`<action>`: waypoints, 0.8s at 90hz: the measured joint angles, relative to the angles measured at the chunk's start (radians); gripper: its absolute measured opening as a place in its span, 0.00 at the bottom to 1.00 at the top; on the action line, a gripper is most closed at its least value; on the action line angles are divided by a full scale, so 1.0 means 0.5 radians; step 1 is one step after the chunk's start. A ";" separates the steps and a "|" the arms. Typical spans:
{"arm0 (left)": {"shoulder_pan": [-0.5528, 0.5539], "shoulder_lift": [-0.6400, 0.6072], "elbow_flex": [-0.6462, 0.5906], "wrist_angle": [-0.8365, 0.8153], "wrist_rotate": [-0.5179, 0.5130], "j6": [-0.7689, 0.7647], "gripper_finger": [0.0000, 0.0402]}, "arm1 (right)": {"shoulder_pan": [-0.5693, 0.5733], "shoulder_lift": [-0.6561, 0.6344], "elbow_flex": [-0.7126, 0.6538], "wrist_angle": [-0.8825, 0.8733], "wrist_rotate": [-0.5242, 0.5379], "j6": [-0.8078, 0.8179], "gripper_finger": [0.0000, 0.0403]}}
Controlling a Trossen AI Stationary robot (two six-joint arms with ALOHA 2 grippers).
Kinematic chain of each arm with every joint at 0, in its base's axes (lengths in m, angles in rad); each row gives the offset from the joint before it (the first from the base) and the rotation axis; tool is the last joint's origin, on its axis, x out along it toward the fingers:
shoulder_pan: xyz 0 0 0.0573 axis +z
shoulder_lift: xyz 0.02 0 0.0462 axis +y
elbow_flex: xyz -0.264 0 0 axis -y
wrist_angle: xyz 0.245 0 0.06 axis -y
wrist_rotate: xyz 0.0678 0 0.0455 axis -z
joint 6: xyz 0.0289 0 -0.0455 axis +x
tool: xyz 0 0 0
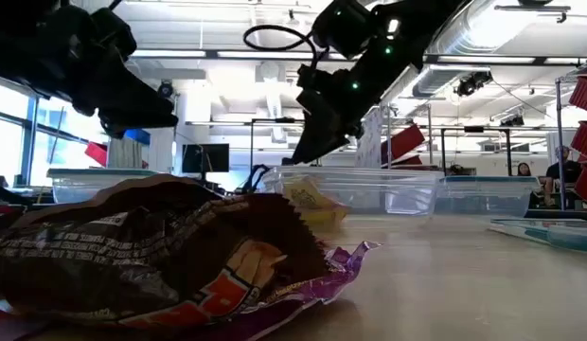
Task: Sort candy
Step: Put the center yellow candy into the center transparent bin
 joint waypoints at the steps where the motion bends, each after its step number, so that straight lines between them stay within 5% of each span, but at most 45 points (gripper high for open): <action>1: 0.005 0.000 0.000 0.000 0.007 0.000 0.36 | 0.003 0.000 0.000 0.001 -0.002 -0.005 0.34; 31: 0.054 0.000 0.000 -0.004 0.031 -0.002 0.36 | 0.114 -0.011 0.062 -0.010 -0.120 -0.135 0.34; 72: 0.054 0.001 0.002 -0.002 0.024 0.002 0.36 | 0.682 0.131 0.101 0.368 -0.214 0.011 0.34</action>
